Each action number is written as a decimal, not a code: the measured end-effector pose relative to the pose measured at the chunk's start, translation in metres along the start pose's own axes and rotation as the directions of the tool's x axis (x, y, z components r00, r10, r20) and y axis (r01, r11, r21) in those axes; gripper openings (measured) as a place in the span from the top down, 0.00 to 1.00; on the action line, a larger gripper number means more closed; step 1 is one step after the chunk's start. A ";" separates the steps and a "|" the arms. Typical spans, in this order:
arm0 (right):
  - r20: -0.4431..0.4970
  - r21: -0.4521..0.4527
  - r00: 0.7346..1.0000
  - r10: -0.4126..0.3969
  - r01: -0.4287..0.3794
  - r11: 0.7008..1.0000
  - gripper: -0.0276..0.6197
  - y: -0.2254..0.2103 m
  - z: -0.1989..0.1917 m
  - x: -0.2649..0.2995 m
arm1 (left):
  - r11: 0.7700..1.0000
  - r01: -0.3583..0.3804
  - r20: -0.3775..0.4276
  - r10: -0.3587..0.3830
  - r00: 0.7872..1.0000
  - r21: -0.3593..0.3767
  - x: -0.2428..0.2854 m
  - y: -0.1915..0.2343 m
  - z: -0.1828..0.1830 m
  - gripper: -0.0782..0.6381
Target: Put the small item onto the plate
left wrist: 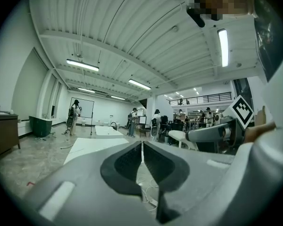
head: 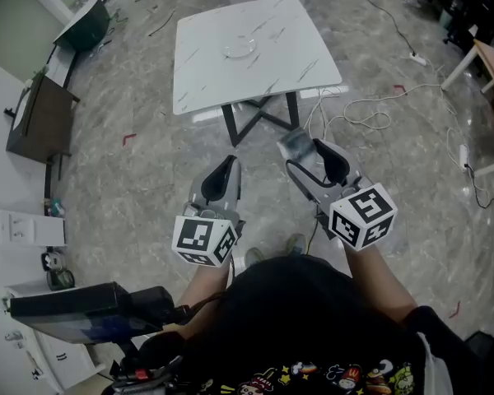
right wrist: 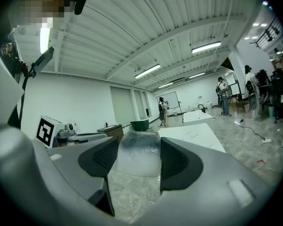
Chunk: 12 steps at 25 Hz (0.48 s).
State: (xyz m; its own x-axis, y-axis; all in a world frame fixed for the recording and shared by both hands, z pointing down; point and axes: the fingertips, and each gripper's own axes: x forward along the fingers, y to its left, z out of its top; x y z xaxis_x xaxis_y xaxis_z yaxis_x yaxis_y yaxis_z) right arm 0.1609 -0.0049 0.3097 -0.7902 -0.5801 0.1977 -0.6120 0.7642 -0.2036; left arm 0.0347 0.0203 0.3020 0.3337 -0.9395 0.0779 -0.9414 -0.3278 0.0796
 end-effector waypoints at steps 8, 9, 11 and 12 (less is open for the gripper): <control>-0.011 0.001 0.998 0.069 -0.069 0.998 0.48 -0.045 -0.012 -0.015 | 0.999 -0.047 -0.018 0.047 0.999 -0.010 0.034 -0.044 -0.018 0.88; -0.011 0.005 0.997 0.076 -0.076 0.997 0.48 -0.046 -0.012 -0.015 | 0.999 -0.051 -0.018 0.051 0.999 -0.006 0.035 -0.045 -0.017 0.88; -0.010 0.012 0.996 0.089 -0.089 0.996 0.48 -0.047 -0.011 -0.014 | 0.998 -0.062 -0.018 0.062 0.998 0.000 0.035 -0.045 -0.015 0.88; -0.009 0.014 0.995 0.094 -0.094 0.995 0.48 -0.048 -0.011 -0.013 | 0.998 -0.067 -0.019 0.067 0.998 0.001 0.036 -0.045 -0.015 0.88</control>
State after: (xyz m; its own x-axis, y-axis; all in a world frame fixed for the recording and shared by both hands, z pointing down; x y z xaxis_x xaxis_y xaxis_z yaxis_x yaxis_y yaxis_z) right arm 0.2012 -0.0308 0.3272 -0.8442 -0.5028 0.1858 -0.5351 0.8115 -0.2349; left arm 0.0897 0.0031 0.3158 0.2709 -0.9572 0.1019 -0.9616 -0.2645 0.0728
